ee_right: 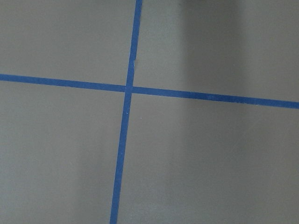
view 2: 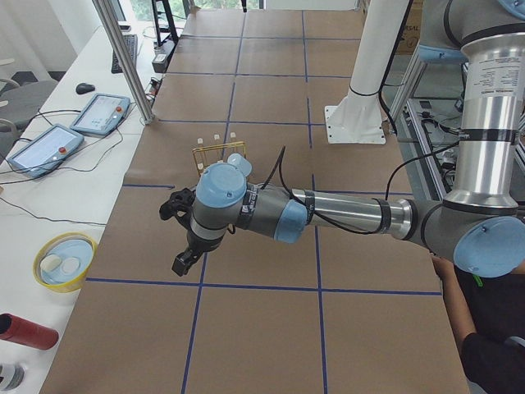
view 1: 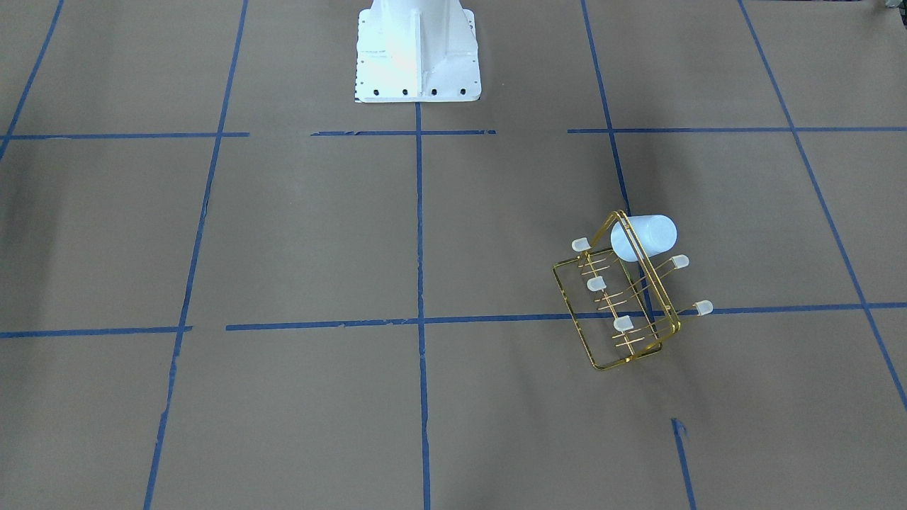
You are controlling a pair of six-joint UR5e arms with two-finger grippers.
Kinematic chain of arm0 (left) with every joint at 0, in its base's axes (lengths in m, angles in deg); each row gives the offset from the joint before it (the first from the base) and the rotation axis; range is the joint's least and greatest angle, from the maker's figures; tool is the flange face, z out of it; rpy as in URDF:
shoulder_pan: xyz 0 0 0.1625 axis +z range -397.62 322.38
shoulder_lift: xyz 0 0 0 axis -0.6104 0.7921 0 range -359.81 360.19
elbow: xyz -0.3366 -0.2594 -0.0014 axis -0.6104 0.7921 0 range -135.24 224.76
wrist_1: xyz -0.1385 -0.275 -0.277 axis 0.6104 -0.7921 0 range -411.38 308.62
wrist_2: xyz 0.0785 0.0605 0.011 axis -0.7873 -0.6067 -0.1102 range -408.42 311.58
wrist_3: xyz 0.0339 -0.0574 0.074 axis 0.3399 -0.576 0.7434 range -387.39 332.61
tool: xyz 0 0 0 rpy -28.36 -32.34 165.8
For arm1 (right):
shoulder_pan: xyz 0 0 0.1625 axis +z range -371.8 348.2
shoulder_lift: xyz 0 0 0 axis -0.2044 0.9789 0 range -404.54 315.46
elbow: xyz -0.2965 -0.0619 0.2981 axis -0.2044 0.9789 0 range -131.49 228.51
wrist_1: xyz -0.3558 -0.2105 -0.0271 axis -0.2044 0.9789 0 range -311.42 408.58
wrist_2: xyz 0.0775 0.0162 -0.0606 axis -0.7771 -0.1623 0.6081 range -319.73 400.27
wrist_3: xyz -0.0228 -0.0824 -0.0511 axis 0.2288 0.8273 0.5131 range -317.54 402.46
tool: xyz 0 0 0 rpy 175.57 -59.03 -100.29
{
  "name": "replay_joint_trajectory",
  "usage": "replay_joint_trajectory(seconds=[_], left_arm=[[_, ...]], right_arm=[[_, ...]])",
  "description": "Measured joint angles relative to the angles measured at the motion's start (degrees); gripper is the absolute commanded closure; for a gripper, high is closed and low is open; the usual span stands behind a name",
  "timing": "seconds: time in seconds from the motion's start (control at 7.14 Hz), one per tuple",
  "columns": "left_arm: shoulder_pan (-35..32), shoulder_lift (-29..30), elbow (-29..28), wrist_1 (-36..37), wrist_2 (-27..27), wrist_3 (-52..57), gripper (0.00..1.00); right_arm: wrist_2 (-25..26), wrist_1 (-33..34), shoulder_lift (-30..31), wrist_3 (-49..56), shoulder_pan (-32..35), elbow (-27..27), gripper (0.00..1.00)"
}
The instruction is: Hang cup on cup holder
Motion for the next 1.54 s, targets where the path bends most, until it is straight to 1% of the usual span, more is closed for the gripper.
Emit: replay_joint_trajectory(seconds=[0.14, 0.42, 0.7, 1.26, 1.54], left_arm=[[-0.5, 0.1, -1.2, 3.8, 0.2, -3.4, 0.0], [-0.7, -0.8, -2.4, 6.2, 0.4, -8.8, 0.0], [-0.7, -0.8, -2.8, 6.2, 0.5, -9.8, 0.0], [-0.6, 0.2, -5.7, 6.0, 0.3, -10.7, 0.0], [-0.6, 0.0, -6.0, 5.7, 0.4, -10.6, 0.0]], right_arm=[[0.0, 0.0, 0.0, 0.0, 0.0, 0.0, 0.0], [0.0, 0.0, 0.0, 0.0, 0.0, 0.0, 0.0], [0.0, 0.0, 0.0, 0.0, 0.0, 0.0, 0.0], [0.0, 0.0, 0.0, 0.0, 0.0, 0.0, 0.0], [0.0, 0.0, 0.0, 0.0, -0.1, 0.0, 0.0]])
